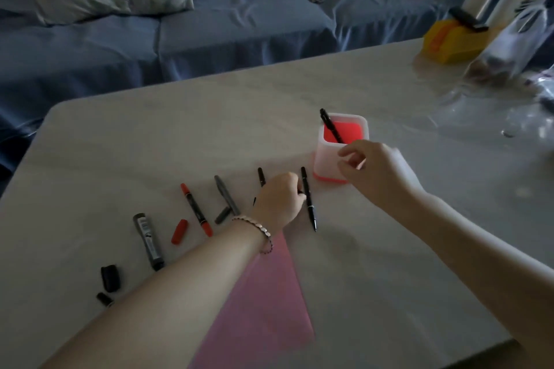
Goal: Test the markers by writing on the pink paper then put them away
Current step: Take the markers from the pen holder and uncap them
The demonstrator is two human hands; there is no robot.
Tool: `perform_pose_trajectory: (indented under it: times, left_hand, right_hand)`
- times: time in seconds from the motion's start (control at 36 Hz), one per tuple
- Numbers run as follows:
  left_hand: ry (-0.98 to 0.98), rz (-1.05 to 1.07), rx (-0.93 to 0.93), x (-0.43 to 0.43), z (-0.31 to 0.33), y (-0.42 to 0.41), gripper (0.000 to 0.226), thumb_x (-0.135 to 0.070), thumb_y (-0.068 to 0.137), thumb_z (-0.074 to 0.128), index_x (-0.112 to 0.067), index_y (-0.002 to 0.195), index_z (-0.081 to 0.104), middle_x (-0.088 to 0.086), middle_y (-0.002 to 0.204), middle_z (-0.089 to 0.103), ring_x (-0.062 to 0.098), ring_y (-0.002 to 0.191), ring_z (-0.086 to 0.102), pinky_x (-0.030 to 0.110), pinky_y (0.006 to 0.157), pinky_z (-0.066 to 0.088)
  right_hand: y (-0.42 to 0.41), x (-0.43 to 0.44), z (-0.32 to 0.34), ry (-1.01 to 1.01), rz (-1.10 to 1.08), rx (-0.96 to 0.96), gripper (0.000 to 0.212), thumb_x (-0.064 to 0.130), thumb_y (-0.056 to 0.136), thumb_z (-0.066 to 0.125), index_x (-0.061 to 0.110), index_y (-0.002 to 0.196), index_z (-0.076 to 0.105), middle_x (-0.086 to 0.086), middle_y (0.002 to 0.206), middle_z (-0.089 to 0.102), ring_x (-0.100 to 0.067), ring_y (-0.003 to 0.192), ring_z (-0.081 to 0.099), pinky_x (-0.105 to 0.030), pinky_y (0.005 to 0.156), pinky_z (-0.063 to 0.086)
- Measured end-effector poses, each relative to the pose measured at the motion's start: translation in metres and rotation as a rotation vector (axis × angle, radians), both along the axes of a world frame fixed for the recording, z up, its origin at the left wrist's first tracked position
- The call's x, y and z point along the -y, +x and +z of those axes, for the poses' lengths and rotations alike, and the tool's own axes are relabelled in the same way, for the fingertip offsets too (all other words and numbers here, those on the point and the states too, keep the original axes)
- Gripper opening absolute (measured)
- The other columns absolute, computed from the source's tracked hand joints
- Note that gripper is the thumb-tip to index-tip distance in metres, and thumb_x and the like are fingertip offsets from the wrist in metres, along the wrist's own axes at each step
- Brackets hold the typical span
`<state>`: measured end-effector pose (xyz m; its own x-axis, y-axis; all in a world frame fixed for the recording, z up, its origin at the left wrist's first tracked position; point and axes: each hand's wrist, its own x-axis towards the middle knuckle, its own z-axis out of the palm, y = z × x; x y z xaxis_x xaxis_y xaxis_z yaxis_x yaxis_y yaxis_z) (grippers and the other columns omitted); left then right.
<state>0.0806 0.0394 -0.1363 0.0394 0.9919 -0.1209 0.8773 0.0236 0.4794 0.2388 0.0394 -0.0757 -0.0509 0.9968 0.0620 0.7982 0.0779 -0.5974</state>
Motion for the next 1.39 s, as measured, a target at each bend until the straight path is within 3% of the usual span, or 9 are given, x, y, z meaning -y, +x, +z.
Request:
perform_pose_trajectory:
  times: [0.25, 0.5, 0.72, 0.86, 1.0, 1.08, 1.25, 1.33, 1.39]
  left_hand:
    - [0.068, -0.076, -0.030, 0.014, 0.009, -0.017, 0.021, -0.020, 0.090, 0.053, -0.008, 0.107, 0.055, 0.005, 0.103, 0.058, 0.022, 0.095, 0.056, 0.032, 0.085, 0.045]
    - [0.042, 0.001, 0.046, 0.068, 0.032, -0.072, 0.013, -0.021, 0.091, 0.046, -0.020, 0.090, 0.058, -0.008, 0.084, 0.058, 0.004, 0.071, 0.052, 0.018, 0.061, 0.041]
    - [0.137, 0.031, 0.178, 0.101, 0.036, -0.090, 0.011, -0.023, 0.091, 0.049, -0.025, 0.095, 0.060, -0.017, 0.080, 0.058, -0.005, 0.074, 0.053, 0.012, 0.065, 0.039]
    - [0.221, 0.028, 0.264, 0.111, 0.046, -0.088, 0.017, -0.029, 0.091, 0.047, -0.030, 0.107, 0.054, -0.018, 0.092, 0.056, -0.006, 0.084, 0.052, 0.006, 0.069, 0.039]
    - [0.274, -0.001, 0.345, 0.125, 0.056, -0.085, 0.044, -0.032, 0.088, 0.053, -0.042, 0.125, 0.032, -0.025, 0.107, 0.044, -0.009, 0.097, 0.048, 0.009, 0.074, 0.043]
    - [0.297, -0.076, 0.294, 0.133, 0.053, -0.086, 0.053, -0.042, 0.082, 0.053, -0.032, 0.132, 0.038, -0.025, 0.111, 0.044, -0.008, 0.098, 0.050, 0.010, 0.081, 0.045]
    - [0.146, -0.102, 0.343, 0.154, 0.040, -0.086, 0.033, -0.041, 0.087, 0.046, -0.029, 0.112, 0.062, -0.016, 0.103, 0.063, -0.005, 0.095, 0.055, 0.010, 0.082, 0.043]
    - [0.091, 0.004, 0.323, 0.160, 0.030, -0.090, 0.016, -0.032, 0.091, 0.049, -0.028, 0.094, 0.064, -0.010, 0.080, 0.063, 0.002, 0.073, 0.058, 0.018, 0.069, 0.047]
    - [0.008, 0.142, 0.401, 0.162, 0.023, -0.093, 0.014, -0.026, 0.093, 0.047, -0.028, 0.084, 0.057, -0.007, 0.073, 0.062, -0.001, 0.067, 0.059, 0.017, 0.066, 0.048]
  right_hand:
    - [-0.009, -0.038, 0.001, 0.149, 0.019, 0.099, 0.019, 0.024, 0.087, 0.052, 0.025, 0.102, 0.065, 0.004, 0.099, 0.060, -0.022, 0.086, 0.057, -0.028, 0.065, 0.042]
    - [-0.027, -0.085, -0.004, 0.042, 0.007, 0.361, 0.024, 0.023, 0.090, 0.047, 0.006, 0.106, 0.055, -0.015, 0.105, 0.055, -0.035, 0.086, 0.057, -0.034, 0.062, 0.040]
    - [-0.033, -0.055, 0.006, 0.318, -0.001, 0.233, 0.023, 0.018, 0.092, 0.047, 0.001, 0.106, 0.053, -0.021, 0.095, 0.060, -0.038, 0.091, 0.053, -0.038, 0.071, 0.039]
    - [-0.046, -0.001, 0.017, 0.713, 0.325, 0.167, 0.021, 0.018, 0.088, 0.049, 0.007, 0.103, 0.059, -0.009, 0.086, 0.068, -0.029, 0.087, 0.063, -0.040, 0.081, 0.044]
    - [-0.058, 0.054, 0.005, 0.538, 0.632, 0.073, 0.030, 0.027, 0.090, 0.047, 0.014, 0.112, 0.063, -0.004, 0.083, 0.062, -0.023, 0.066, 0.060, -0.036, 0.060, 0.051]
    - [-0.065, 0.070, -0.010, 0.327, 0.763, 0.012, 0.032, 0.033, 0.090, 0.047, 0.024, 0.117, 0.060, 0.000, 0.086, 0.059, -0.018, 0.064, 0.060, -0.035, 0.048, 0.051]
    - [-0.077, 0.089, -0.027, 0.317, 0.854, 0.033, 0.029, 0.035, 0.086, 0.049, 0.017, 0.099, 0.068, 0.003, 0.084, 0.067, -0.011, 0.073, 0.058, -0.028, 0.067, 0.051]
    - [-0.078, 0.090, -0.035, 0.488, 0.682, 0.024, 0.027, 0.035, 0.081, 0.057, 0.015, 0.096, 0.068, 0.006, 0.088, 0.068, -0.007, 0.089, 0.052, -0.023, 0.086, 0.039]
    - [-0.077, 0.096, -0.037, 0.462, 0.469, -0.088, 0.021, 0.032, 0.079, 0.063, 0.016, 0.092, 0.068, 0.010, 0.081, 0.064, -0.003, 0.085, 0.050, -0.017, 0.083, 0.039]
